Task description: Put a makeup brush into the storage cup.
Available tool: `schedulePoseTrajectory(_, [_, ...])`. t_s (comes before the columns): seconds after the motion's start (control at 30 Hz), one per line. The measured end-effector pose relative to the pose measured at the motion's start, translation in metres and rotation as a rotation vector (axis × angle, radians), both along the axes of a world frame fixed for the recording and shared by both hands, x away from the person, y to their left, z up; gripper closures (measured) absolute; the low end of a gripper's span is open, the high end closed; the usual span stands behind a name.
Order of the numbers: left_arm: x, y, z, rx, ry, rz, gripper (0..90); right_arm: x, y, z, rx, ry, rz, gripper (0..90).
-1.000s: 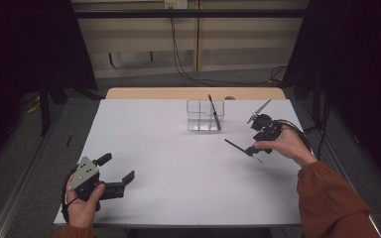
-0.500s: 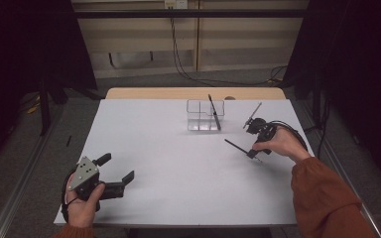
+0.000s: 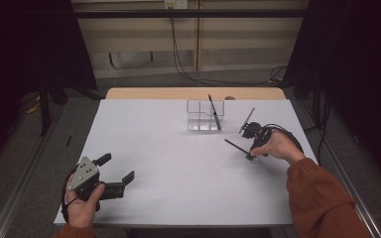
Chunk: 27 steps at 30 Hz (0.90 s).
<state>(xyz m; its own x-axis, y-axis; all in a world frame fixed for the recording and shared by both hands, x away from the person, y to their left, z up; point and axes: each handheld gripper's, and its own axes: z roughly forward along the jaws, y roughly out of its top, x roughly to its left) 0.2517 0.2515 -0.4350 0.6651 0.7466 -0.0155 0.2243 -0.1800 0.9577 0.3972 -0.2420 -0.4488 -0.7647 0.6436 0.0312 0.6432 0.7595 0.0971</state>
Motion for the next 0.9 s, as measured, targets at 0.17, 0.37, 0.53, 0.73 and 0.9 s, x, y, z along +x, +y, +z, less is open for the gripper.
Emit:
schedulePoseTrajectory(0.17, [0.0000,-0.0006,-0.0003,0.000,0.002,-0.005,2.1,-0.0008,0.0038,-0.0002,-0.027,0.001,-0.005,65.8])
schedulePoseTrajectory(0.37, [-0.0001,-0.0005,-0.0005,0.006,0.001,-0.008,2.1,0.0003,0.0092,0.0002,-0.050,0.028,-0.011,73.1])
schedulePoseTrajectory(0.53, [0.0000,-0.0007,-0.0006,0.008,0.002,-0.010,2.1,0.0028,0.0070,-0.0001,-0.034,0.043,-0.027,77.3])
schedulePoseTrajectory(0.73, [-0.0004,0.0003,-0.0005,0.005,0.002,-0.007,2.1,0.0057,0.0053,-0.0007,-0.038,0.044,-0.038,86.7])
schedulePoseTrajectory(0.9, [-0.0007,-0.0007,-0.0004,0.006,0.000,-0.008,2.1,0.0032,0.0077,0.0000,-0.057,0.026,-0.033,87.1])
